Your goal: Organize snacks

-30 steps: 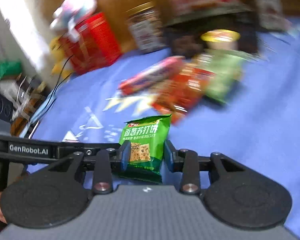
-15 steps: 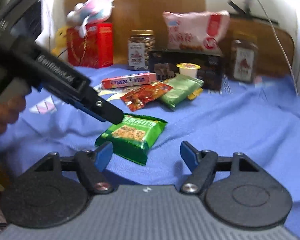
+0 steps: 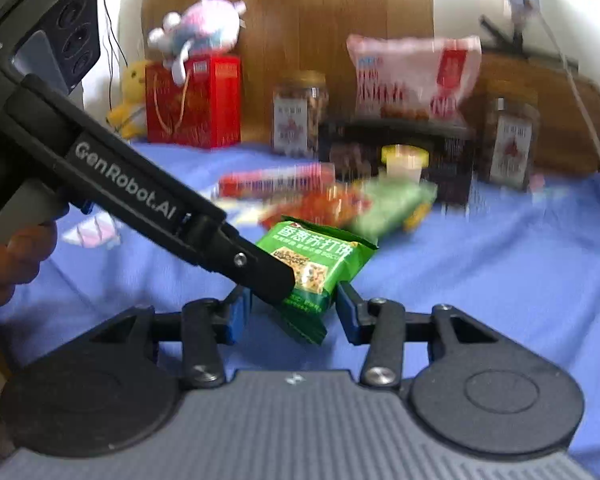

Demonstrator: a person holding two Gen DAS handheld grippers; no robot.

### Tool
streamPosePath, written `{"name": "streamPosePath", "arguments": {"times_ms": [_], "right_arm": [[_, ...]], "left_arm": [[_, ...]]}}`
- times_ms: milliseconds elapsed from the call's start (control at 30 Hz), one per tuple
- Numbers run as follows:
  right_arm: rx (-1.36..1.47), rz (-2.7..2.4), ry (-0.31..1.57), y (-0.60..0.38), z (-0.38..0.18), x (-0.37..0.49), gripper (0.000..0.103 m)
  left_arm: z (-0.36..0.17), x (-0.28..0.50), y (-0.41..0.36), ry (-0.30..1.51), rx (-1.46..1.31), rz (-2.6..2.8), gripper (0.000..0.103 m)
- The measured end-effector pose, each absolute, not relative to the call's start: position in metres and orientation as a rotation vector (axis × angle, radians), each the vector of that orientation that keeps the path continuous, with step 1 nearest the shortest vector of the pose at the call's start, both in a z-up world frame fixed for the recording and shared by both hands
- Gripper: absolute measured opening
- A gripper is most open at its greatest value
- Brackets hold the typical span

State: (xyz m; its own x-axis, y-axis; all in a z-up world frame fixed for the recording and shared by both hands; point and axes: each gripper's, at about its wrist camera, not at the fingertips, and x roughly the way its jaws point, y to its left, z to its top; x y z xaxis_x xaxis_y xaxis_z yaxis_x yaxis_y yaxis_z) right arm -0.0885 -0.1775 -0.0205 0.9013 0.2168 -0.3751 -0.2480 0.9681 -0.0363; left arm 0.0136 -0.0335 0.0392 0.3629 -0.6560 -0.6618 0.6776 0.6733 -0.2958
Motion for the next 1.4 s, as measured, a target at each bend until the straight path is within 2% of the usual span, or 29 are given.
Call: {"name": "streamPosePath", "arguments": {"times_ms": [133, 300, 500, 667, 867, 1067, 1200, 1400], "right_arm": [[-0.145, 0.219, 0.26, -0.177, 0.008, -0.069, 0.049], [-0.16, 0.194, 0.187, -0.199, 0.043, -0.005, 0.049], [-0.051, 0.212, 0.294, -0.238, 0.063, 0.098, 0.049], [-0.04, 0.233, 0.378, -0.244, 0.054, 0.141, 0.051], [-0.036, 0.24, 0.374, -0.248, 0.048, 0.144, 0.051], [0.076, 0.2, 0.302, -0.279, 0.045, 0.081, 0.05], [0.205, 0.192, 0.331, -0.295, 0.026, 0.046, 0.05], [0.1, 0.206, 0.399, -0.266, 0.01, 0.053, 0.051]], "left_arm": [[0.077, 0.038, -0.043, 0.726, 0.051, -0.849, 0.039], [0.104, 0.099, -0.073, 0.625, 0.071, -0.821, 0.04], [0.101, 0.182, -0.106, 0.652, 0.037, -0.766, 0.039], [0.082, 0.222, -0.119, 0.704, 0.023, -0.715, 0.038], [0.069, 0.225, -0.116, 0.724, 0.014, -0.703, 0.04], [0.081, 0.183, -0.078, 0.679, -0.076, -0.775, 0.041], [0.064, 0.167, -0.088, 0.76, -0.062, -0.797, 0.041], [0.052, 0.166, -0.104, 0.834, -0.073, -0.779, 0.041]]}}
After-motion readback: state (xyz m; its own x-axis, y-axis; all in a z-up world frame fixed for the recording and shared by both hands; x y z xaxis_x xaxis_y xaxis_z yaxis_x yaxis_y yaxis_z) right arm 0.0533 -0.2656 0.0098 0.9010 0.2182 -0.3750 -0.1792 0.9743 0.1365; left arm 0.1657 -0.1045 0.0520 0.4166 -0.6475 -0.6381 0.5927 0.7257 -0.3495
